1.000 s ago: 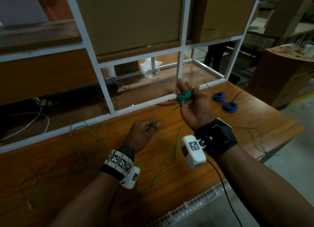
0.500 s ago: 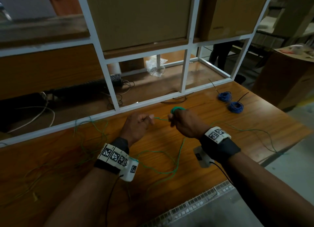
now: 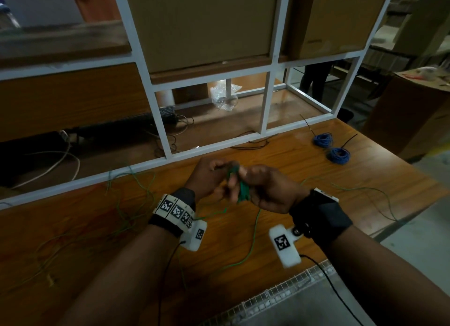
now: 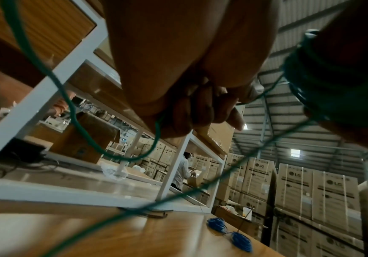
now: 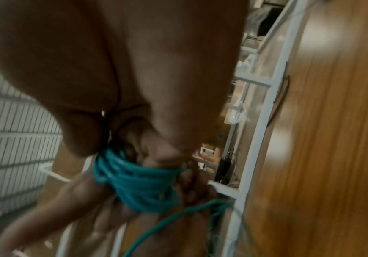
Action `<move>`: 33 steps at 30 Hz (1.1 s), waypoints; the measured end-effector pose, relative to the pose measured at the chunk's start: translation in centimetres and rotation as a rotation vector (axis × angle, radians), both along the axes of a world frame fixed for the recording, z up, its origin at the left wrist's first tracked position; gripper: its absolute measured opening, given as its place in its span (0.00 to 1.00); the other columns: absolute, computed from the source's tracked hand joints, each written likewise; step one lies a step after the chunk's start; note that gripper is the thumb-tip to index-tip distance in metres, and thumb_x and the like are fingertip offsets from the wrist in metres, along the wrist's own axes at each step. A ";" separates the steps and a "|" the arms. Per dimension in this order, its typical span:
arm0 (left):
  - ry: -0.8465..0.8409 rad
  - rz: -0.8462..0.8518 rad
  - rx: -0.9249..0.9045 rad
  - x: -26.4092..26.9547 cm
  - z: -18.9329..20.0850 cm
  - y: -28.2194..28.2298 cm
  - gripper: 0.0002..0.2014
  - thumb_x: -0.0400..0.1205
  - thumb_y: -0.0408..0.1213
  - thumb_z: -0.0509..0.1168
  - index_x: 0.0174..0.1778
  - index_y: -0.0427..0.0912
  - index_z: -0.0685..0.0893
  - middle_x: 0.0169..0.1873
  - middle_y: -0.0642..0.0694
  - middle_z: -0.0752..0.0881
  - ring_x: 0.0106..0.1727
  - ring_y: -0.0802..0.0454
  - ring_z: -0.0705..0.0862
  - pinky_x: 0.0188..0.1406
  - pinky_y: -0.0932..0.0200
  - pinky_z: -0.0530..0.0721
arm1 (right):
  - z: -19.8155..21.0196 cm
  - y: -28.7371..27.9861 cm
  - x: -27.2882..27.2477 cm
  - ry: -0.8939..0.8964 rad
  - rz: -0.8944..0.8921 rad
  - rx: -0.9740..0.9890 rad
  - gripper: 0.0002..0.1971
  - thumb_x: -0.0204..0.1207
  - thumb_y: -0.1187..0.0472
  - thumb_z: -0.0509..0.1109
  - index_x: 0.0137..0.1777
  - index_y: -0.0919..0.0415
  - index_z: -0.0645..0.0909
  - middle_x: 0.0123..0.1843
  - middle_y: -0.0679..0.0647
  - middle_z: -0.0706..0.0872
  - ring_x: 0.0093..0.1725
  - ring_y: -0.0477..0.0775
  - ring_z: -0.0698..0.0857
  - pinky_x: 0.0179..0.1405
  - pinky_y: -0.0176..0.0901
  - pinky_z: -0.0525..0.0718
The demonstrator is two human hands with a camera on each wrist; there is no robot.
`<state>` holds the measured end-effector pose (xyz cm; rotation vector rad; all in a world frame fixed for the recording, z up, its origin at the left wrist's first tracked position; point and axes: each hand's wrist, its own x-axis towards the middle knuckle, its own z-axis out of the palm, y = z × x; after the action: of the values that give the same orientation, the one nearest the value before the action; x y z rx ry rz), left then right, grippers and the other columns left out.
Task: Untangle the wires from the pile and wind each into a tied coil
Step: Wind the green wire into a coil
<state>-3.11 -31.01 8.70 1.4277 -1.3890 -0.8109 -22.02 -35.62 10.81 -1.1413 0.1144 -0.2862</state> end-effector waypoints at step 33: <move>0.018 0.093 -0.248 1.6 2.6 3.9 0.01 0.75 0.30 0.77 0.41 0.38 0.93 0.25 0.55 0.89 0.22 0.61 0.80 0.22 0.66 0.77 | -0.5 -1.0 -3.9 0.314 0.315 -0.185 0.15 0.85 0.58 0.71 0.42 0.71 0.85 0.32 0.63 0.88 0.49 0.58 0.92 0.61 0.55 0.83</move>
<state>-1.50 -27.14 11.29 1.2783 -1.3482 -0.5692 -25.95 -36.59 10.34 -1.3618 0.1850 0.1673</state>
